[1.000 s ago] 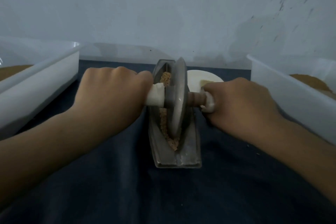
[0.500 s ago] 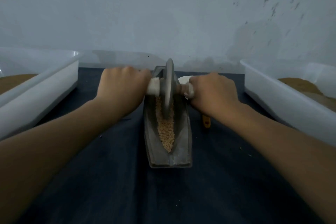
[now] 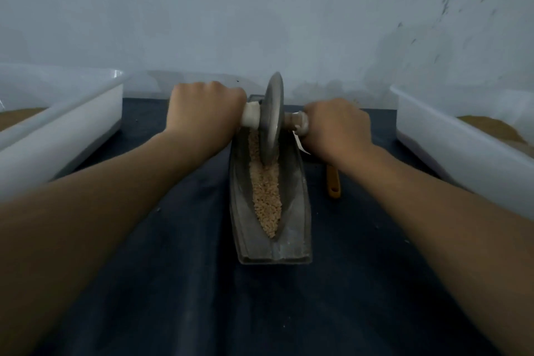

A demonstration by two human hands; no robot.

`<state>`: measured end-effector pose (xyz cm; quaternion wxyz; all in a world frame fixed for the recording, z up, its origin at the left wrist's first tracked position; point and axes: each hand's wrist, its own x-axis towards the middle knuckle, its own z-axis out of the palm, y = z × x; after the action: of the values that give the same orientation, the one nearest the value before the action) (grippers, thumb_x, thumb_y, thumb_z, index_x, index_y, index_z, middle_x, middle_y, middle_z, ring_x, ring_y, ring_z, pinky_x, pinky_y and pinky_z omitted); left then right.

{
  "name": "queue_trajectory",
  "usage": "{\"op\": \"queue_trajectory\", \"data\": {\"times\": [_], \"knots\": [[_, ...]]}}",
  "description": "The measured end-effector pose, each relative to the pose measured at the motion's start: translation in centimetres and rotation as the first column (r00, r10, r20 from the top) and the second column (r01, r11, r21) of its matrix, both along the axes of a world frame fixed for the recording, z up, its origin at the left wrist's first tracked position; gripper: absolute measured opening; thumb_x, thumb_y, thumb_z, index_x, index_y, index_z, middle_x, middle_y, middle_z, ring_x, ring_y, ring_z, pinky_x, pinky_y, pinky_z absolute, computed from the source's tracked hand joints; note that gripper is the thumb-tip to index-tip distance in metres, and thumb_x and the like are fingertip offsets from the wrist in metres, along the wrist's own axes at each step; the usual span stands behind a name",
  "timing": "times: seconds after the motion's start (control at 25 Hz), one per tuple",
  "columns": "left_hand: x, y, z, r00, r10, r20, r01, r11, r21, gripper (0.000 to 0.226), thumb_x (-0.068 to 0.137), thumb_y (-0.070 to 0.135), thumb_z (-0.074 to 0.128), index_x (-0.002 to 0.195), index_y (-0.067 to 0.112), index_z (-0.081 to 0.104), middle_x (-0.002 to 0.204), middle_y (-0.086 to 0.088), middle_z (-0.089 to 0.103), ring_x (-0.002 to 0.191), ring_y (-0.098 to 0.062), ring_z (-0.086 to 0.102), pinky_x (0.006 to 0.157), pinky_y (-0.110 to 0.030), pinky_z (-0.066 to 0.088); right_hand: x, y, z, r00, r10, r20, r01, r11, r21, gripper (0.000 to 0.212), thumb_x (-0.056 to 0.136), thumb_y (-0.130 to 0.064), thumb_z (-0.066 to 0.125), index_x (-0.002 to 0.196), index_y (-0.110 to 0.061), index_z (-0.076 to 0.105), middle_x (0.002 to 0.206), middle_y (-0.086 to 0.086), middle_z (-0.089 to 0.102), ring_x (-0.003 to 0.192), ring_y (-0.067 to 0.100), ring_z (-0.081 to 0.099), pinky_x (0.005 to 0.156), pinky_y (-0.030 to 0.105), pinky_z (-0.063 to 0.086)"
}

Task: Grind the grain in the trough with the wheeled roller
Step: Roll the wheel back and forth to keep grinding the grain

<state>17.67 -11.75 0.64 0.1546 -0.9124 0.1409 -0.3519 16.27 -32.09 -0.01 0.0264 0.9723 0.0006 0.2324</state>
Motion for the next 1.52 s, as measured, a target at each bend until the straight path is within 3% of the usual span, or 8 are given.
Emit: {"op": "queue_trajectory", "data": {"times": [0.2,0.44,0.68,0.8,0.96,1.16,1.36,1.52], "knots": [[-2.6,1.2,-0.3,0.998,-0.058,-0.026,0.058,0.998,0.03,0.018,0.085,0.017,0.06,0.082,0.02,0.043,0.073,-0.003,0.059,0.066,-0.033,0.062,0.049,-0.029,0.022,-3.2,-1.2,-0.6,0.996,0.068,0.058,-0.062,0.992,-0.106,0.03,0.08,-0.033,0.064,0.064,-0.027,0.039,0.064,-0.004,0.046,0.054,0.019,0.041,0.047,0.026,0.024],[-6.9,4.1,-1.7,0.986,-0.163,0.027,0.164,0.986,-0.025,0.035,0.063,0.017,0.068,0.068,0.02,0.034,0.048,0.002,0.034,0.041,-0.018,0.023,0.051,-0.019,0.01,-7.9,-1.6,0.6,0.971,0.205,0.122,-0.164,0.945,-0.283,0.033,0.054,-0.038,0.063,0.055,-0.029,0.031,0.048,-0.01,0.03,0.04,0.01,0.024,0.047,0.016,0.016],[0.7,1.5,-1.9,0.999,-0.043,-0.014,0.041,0.989,-0.139,0.017,0.087,0.018,0.061,0.079,0.02,0.046,0.07,-0.006,0.058,0.061,-0.033,0.058,0.049,-0.03,0.025,-0.6,1.2,1.4,0.999,0.014,0.028,-0.009,0.986,-0.169,0.01,0.086,-0.022,0.065,0.095,-0.022,0.068,0.082,0.004,0.056,0.069,0.025,0.048,0.059,0.03,0.038],[-0.9,2.4,-2.1,0.995,-0.102,0.005,0.102,0.988,-0.12,0.023,0.083,0.024,0.065,0.077,0.02,0.043,0.065,-0.003,0.054,0.055,-0.032,0.054,0.049,-0.028,0.023,-2.3,0.5,1.2,0.996,0.071,0.055,-0.058,0.976,-0.212,0.007,0.083,-0.026,0.067,0.08,-0.028,0.062,0.07,-0.003,0.05,0.061,0.021,0.048,0.053,0.027,0.034],[-6.7,4.7,-1.1,0.96,-0.268,0.08,0.266,0.963,0.029,0.041,0.07,0.026,0.07,0.075,0.021,0.03,0.055,0.004,0.04,0.04,-0.023,0.032,0.051,-0.02,0.007,-8.0,-1.2,0.3,0.975,0.183,0.127,-0.151,0.962,-0.227,0.042,0.06,-0.034,0.075,0.06,-0.03,0.033,0.051,-0.013,0.025,0.042,0.01,0.022,0.046,0.017,0.013],[-5.9,3.4,-0.8,0.997,-0.072,0.028,0.071,0.996,0.046,0.037,0.066,0.02,0.071,0.07,0.02,0.034,0.05,0.002,0.035,0.044,-0.019,0.024,0.05,-0.021,0.007,-7.1,-1.3,-0.6,0.988,0.09,0.123,-0.068,0.983,-0.168,0.026,0.066,-0.038,0.067,0.059,-0.029,0.043,0.05,-0.011,0.032,0.043,0.009,0.026,0.046,0.018,0.017],[0.3,0.4,0.4,1.0,0.002,-0.025,-0.002,1.0,-0.003,0.004,0.087,0.018,0.059,0.089,0.021,0.061,0.069,-0.004,0.053,0.062,-0.03,0.056,0.054,-0.031,0.031,-0.6,0.3,0.3,1.0,-0.005,-0.025,0.005,1.0,0.002,0.006,0.089,-0.028,0.06,0.086,-0.025,0.064,0.077,0.0,0.059,0.071,0.024,0.057,0.058,0.032,0.044],[-3.1,1.7,-0.4,0.998,-0.063,-0.032,0.064,0.998,0.017,0.015,0.083,0.022,0.061,0.08,0.022,0.046,0.066,0.0,0.05,0.06,-0.03,0.057,0.048,-0.028,0.021,-4.2,-1.0,-0.4,0.996,0.066,0.053,-0.059,0.991,-0.124,0.026,0.081,-0.037,0.065,0.068,-0.028,0.044,0.065,-0.004,0.048,0.057,0.021,0.048,0.049,0.027,0.031]]}}
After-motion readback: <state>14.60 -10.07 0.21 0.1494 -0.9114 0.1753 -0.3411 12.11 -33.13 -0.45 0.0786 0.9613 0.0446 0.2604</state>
